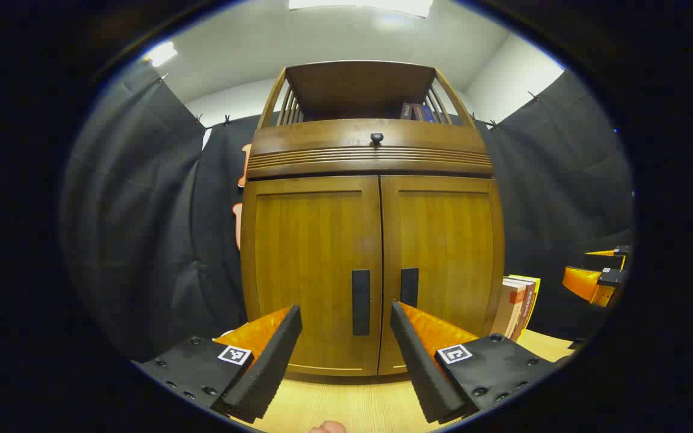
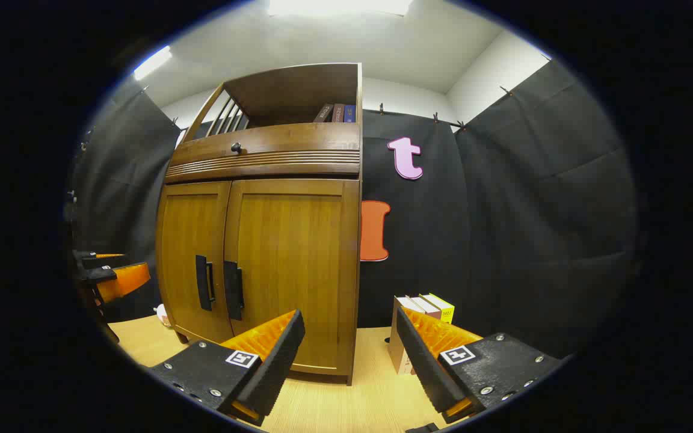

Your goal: Open the right door of the double-door shoe cabinet with the right hand, and open the left door with the left hand.

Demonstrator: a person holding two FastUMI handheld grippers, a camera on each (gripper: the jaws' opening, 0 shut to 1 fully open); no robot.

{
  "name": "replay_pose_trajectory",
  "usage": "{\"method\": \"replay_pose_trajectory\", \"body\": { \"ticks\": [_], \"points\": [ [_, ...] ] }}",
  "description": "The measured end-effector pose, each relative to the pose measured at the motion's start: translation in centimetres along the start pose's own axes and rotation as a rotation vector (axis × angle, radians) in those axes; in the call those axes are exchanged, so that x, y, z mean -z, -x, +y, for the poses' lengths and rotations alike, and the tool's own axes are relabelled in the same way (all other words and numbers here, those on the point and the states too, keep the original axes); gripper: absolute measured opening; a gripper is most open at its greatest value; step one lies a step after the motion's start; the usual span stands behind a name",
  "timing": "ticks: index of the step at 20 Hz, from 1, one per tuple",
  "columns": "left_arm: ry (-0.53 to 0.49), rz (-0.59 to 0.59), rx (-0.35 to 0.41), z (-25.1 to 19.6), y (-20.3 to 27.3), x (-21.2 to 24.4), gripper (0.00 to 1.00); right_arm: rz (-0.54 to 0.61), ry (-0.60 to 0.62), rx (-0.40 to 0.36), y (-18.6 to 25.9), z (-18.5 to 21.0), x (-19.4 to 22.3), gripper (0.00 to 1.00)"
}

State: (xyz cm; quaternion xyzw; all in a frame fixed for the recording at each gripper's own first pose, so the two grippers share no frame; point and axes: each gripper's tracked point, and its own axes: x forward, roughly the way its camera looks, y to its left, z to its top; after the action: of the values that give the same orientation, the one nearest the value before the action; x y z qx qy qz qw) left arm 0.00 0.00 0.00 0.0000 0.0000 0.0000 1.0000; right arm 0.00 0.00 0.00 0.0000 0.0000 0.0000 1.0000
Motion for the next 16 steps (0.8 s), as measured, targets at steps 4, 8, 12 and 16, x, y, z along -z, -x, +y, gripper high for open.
{"method": "replay_pose_trajectory", "body": {
  "ticks": [4,8,12,16],
  "points": [
    [-0.020,0.010,-0.026,0.7,0.1,0.6,0.94,-0.030,0.016,-0.004,0.7,-0.2,-1.0,0.98],
    [-0.002,0.012,-0.063,1.4,0.8,0.6,0.94,-0.039,0.019,-0.008,1.8,0.1,-1.0,0.94],
    [0.001,0.004,-0.086,2.4,1.4,0.1,0.97,-0.061,0.014,-0.019,2.6,0.9,-1.5,0.90],
    [-0.022,-0.024,-0.111,3.4,1.6,-0.7,0.94,-0.068,0.007,-0.015,2.6,1.0,-1.7,0.94]
  ]
}}
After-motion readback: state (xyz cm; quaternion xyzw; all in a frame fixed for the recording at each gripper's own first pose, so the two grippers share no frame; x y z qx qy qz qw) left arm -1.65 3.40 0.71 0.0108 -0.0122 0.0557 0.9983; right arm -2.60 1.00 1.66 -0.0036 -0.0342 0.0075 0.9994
